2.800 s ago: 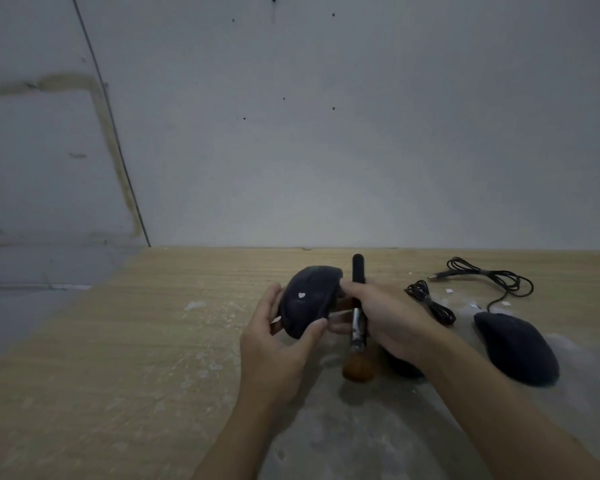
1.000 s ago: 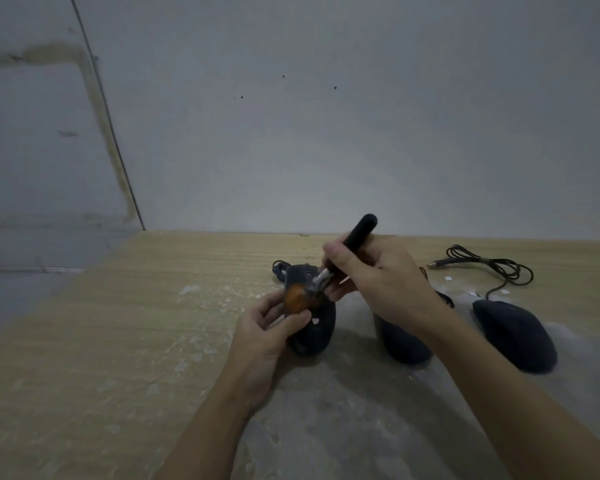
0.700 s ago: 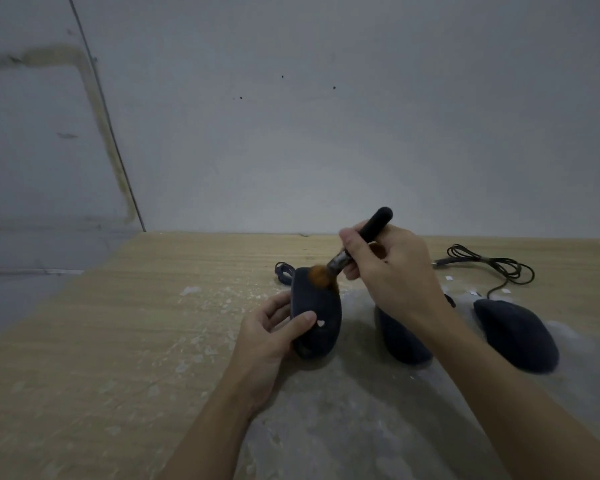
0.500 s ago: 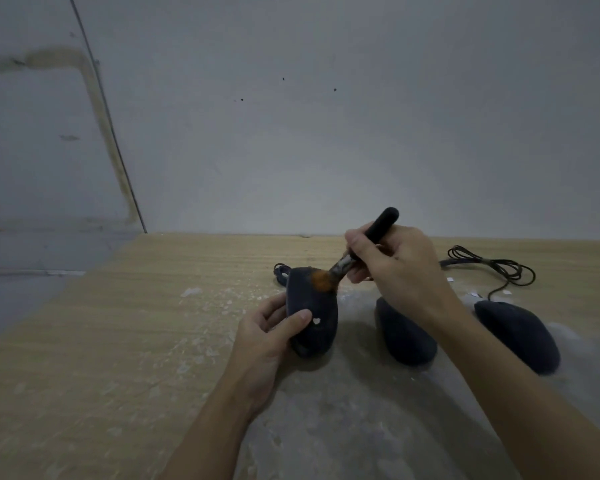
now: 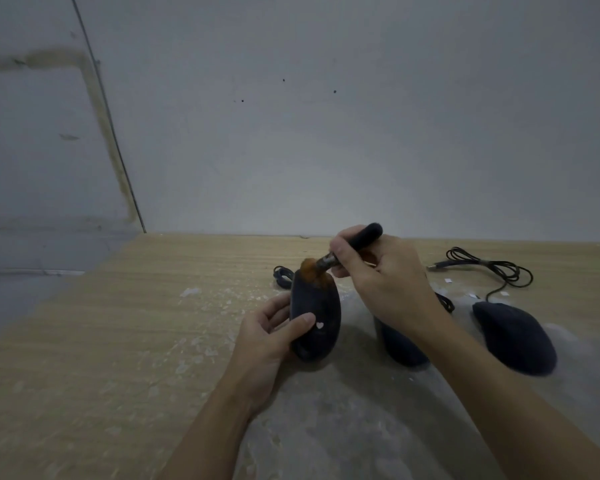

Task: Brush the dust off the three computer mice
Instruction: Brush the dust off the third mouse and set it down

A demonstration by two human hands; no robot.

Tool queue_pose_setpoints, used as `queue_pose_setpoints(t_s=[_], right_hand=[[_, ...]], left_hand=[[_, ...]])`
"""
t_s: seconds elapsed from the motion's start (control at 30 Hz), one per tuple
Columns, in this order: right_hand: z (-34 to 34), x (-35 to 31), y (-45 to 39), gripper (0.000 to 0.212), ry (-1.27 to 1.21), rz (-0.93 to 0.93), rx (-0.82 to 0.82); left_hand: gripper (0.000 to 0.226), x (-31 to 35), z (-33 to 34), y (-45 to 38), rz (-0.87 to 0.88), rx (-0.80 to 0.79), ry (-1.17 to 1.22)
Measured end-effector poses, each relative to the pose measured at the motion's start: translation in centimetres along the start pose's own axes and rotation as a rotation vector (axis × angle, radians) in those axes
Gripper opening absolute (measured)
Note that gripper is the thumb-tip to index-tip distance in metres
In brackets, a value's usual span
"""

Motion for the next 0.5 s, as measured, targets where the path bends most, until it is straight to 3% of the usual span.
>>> queue_pose_setpoints(t_s=[0.1,0.2,0.33,0.43,0.5], right_hand=[[1.4,0.3,0.4,0.017,-0.047,0.046,-0.130],[0.8,0.4,0.1,0.013,-0.005,0.009,-0.007],[0.9,0.9,-0.2,0.015,-0.102,0.094,-0.098],[-0.7,1.1,-0.5,0.016,-0.007,0.079,0.041],[-1.2,1.2,-0.6,0.018,-0.006,0.107,-0.016]], left_hand=[[0.049,0.0,0.0,0.0,-0.004,0.003,0.001],[0.048,0.0,0.1,0.0,-0.002,0.002,-0.016],[0.049,-0.1,0.0,0.0,-0.011,0.010,-0.005],[0.046,-0.1,-0.1,-0.1,0.004,0.014,-0.001],[0.046,-0.1,-0.1,-0.1,0.001,0.029,0.011]])
Point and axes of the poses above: each hand's wrist, its own y-axis away from the middle knuckle, its own z-axis out of the palm, x = y × z, the point moved 7 cm from there along -y, towards the middle knuckle, and after that the axes turned 11 degrees about z, right-handed, at the moved point
